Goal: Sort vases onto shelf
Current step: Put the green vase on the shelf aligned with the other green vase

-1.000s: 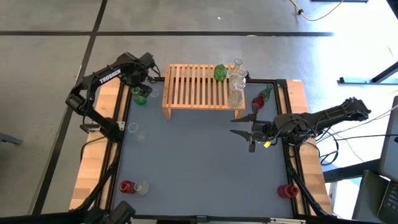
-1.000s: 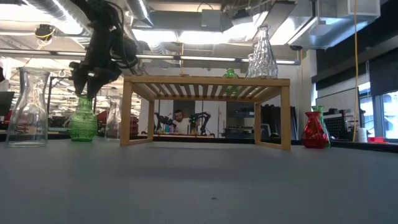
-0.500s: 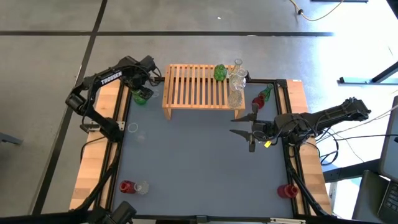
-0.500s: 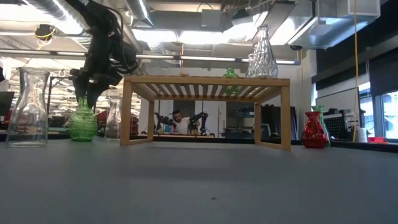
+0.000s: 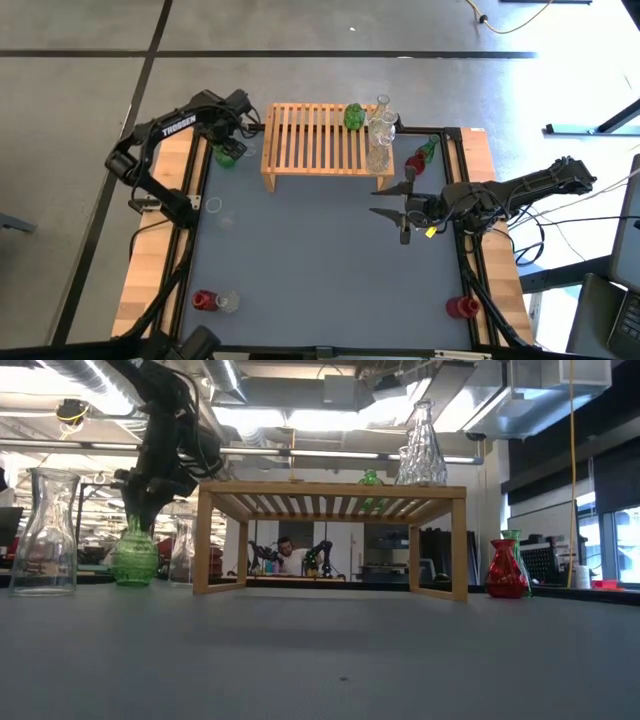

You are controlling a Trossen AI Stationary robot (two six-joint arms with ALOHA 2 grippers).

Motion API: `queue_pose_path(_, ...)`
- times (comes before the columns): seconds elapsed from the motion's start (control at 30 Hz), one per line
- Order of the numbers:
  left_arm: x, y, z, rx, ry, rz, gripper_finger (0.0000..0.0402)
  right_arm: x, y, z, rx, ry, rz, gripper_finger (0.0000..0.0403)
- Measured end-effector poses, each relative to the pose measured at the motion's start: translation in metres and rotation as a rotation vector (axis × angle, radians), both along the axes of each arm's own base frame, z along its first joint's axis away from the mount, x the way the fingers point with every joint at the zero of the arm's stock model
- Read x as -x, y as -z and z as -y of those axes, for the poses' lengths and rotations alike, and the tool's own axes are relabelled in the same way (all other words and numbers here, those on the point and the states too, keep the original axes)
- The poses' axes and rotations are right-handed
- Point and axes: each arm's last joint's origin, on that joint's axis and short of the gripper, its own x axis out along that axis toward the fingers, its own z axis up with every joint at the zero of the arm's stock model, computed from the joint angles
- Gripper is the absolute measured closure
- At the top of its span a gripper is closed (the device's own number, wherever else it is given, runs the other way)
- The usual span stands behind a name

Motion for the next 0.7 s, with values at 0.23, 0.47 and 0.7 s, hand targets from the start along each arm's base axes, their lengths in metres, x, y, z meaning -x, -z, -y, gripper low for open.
queue_pose_path(0.23, -0.005, -0.022, 0.016, -0.074, 0.044, 0.035, 0.0177, 0.000, 0.000, 0.000, 0.001, 0.000, 0.000, 0.0233)
queue_pose_path(0.47, -0.008, -0.060, 0.043, -0.108, 0.073, 0.067, 0.0185, 0.000, 0.000, 0.000, 0.002, -0.001, -0.001, 0.0233)
queue_pose_path(0.7, -0.015, -0.104, 0.082, -0.171, 0.107, 0.166, 0.0182, 0.000, 0.001, 0.000, -0.005, 0.000, -0.006, 0.0233)
